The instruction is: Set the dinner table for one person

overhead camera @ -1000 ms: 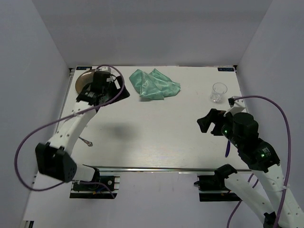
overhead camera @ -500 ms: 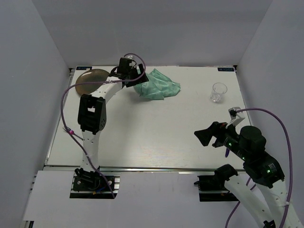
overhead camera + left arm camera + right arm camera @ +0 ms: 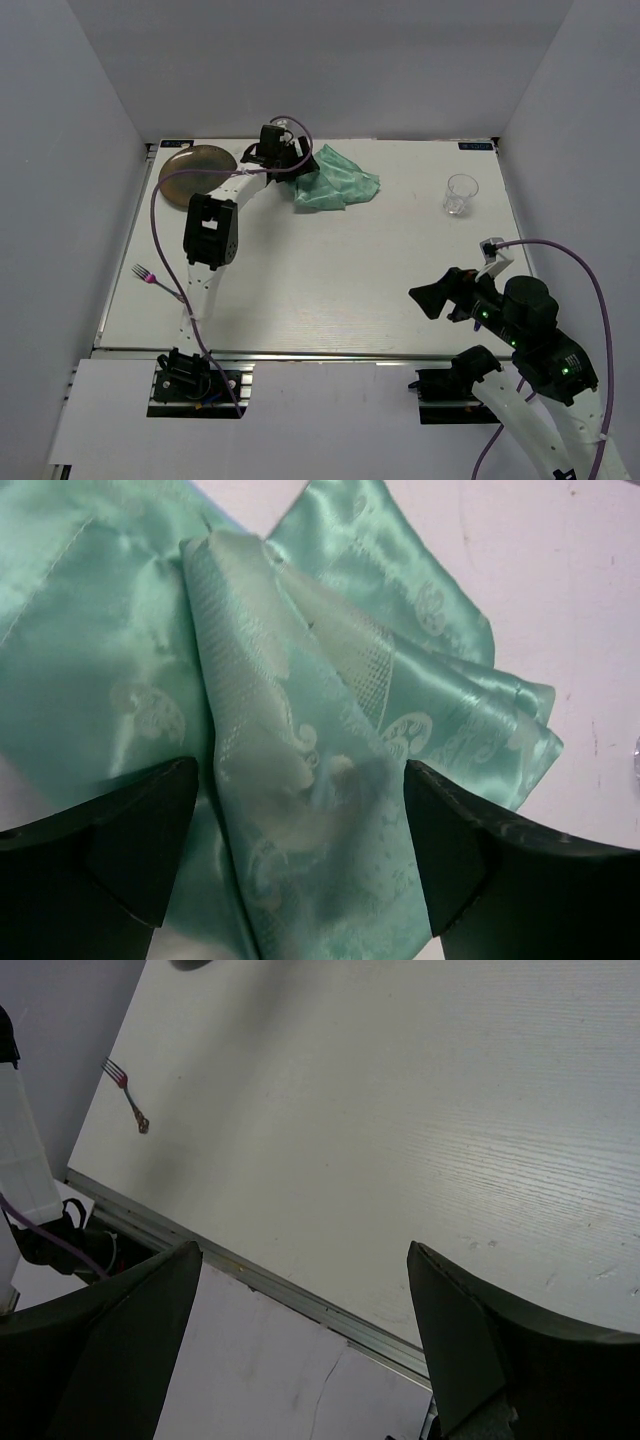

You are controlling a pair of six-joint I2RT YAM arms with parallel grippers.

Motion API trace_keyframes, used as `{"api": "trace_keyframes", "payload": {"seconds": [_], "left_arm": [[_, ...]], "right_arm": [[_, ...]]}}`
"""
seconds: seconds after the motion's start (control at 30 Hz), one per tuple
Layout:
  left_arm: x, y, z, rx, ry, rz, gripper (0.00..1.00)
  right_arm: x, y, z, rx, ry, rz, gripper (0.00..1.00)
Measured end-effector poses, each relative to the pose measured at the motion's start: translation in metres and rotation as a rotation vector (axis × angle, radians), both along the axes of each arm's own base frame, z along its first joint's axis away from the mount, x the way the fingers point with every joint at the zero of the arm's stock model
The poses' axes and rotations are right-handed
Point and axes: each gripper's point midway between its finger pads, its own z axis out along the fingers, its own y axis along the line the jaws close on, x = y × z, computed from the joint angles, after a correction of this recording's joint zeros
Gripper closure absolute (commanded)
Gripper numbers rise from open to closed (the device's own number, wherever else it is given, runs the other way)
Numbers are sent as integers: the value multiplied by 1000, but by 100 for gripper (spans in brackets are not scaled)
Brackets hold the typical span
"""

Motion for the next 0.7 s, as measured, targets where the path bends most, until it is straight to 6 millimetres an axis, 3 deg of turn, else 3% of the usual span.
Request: {"api": "trace_keyframes", "payload": {"seconds": [0.07,0.17,0.27,0.3,0.33,0.37,0.57,0.7], "left_arm": [[6,-3,1,-21,-11,0,19],[10,-9,1,-55,-23,-11,48],[12,-12,-3,-71,-26,-22,69],[12,-13,-5,-76,-26,-27,85],[12,-15,-7,-83,-21,-30,95],[12,-16,-9,-85,-21,-38,100],[5,-25,0,-115,-49,-106,100],[-30,-30,35,-131,-116,-199,98]], "right_arm": [[0,-1,-1,0,3,-5,11],[2,-1,0,2,0,-13,11],[4,-2,-1,-2,1,-24,11],[5,-2,-1,-4,3,-28,11],[7,-2,-1,-6,5,-30,11],[8,-1,-2,-7,9,-31,11],[23,7,-15,-10,23,-33,11],[37,15,-31,-10,55,-40,11]]}}
